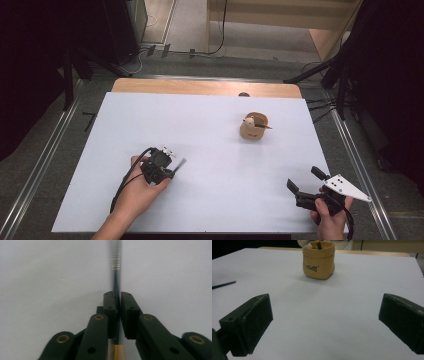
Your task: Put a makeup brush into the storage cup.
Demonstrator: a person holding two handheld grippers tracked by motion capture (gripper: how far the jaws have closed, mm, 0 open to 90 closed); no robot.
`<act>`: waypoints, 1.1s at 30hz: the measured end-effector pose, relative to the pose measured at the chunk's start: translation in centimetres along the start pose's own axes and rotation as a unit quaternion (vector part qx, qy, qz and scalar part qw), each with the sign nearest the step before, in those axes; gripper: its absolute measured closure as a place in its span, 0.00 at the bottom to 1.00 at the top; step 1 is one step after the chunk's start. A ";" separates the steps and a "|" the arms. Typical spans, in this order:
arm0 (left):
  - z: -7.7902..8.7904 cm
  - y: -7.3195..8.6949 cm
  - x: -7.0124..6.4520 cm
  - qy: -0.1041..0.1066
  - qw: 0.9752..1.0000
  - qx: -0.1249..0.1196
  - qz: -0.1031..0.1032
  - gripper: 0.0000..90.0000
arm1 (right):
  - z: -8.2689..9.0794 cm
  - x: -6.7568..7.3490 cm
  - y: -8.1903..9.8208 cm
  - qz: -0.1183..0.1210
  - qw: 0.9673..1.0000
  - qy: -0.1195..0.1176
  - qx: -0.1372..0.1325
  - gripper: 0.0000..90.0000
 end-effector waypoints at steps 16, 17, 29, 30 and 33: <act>-0.1 0.0 0.1 0.009 1.000 0.010 -0.025 0.93 | -0.3 0.0 0.3 0.001 1.000 -0.001 0.007 0.00; -0.1 0.1 0.1 0.011 1.000 0.007 -0.021 0.94 | -0.3 0.1 0.3 0.001 1.000 -0.001 0.007 0.00; 0.2 0.3 0.1 0.033 0.998 -0.049 -0.023 0.94 | -0.8 1.0 0.2 0.021 1.000 0.010 0.016 0.01; 0.1 0.2 0.0 0.039 0.997 -0.059 -0.023 0.94 | -0.9 1.1 0.2 0.022 1.000 0.011 0.019 0.01; 0.3 -0.2 -0.3 0.049 0.995 -0.081 -0.029 0.94 | -1.1 1.5 -0.1 0.026 0.999 0.013 0.023 0.02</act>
Point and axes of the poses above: each handheld gripper's, and its own axes: z roughly backward along the jaws, y roughly out of its underside, x roughly to its left, the point moved 8 cm from there along -z, roughly forward along the jaws, and after that the axes turned 8 degrees about y, right-handed, at the moved point
